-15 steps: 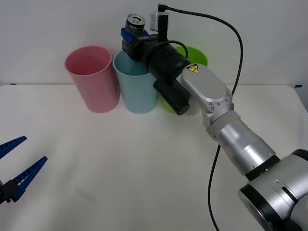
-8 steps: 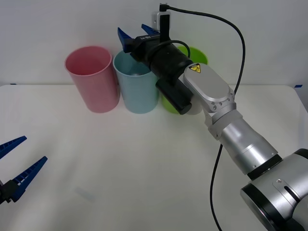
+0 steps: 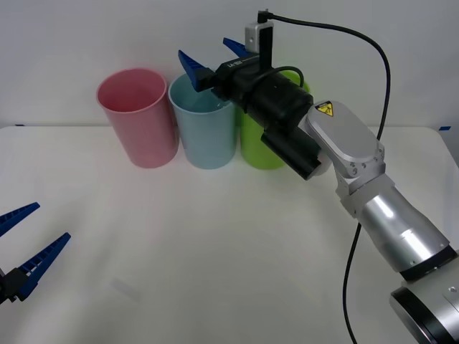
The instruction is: Grasp the object on the table and drop it into the matching bin: aluminum can to the light blue bin, PET bottle to the pink bin.
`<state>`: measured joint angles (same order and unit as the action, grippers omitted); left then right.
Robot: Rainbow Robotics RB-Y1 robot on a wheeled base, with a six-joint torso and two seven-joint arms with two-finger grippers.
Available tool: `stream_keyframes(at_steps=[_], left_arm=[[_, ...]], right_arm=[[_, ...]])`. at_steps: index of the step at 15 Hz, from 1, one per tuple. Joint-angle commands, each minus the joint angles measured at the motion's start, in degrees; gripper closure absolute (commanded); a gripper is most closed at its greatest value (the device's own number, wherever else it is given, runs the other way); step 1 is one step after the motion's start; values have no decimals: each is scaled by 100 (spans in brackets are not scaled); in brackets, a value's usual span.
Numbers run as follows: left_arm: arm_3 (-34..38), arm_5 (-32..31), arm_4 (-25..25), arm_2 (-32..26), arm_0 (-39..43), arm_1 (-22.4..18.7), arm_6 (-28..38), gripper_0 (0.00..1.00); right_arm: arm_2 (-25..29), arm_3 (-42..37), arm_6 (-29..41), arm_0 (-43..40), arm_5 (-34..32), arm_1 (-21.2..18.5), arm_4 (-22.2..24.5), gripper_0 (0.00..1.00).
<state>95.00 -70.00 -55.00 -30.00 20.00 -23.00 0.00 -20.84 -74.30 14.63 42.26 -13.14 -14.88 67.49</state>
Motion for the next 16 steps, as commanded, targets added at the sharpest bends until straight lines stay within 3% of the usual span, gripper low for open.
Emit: stream_keyframes(at_steps=[1,8,16], left_arm=[[0,0,0,0,0,0,0,0],[0,0,0,0,0,0,0,0],[0,0,0,0,0,0,0,0]], right_arm=[[-175,-832,-4,-622,-57,-499,-166,0],[-34,-2616,-153,-2424,-295,-1544,-254,0],[1609,-2801,-1366,-4129,-2272,-1588,-377,0]])
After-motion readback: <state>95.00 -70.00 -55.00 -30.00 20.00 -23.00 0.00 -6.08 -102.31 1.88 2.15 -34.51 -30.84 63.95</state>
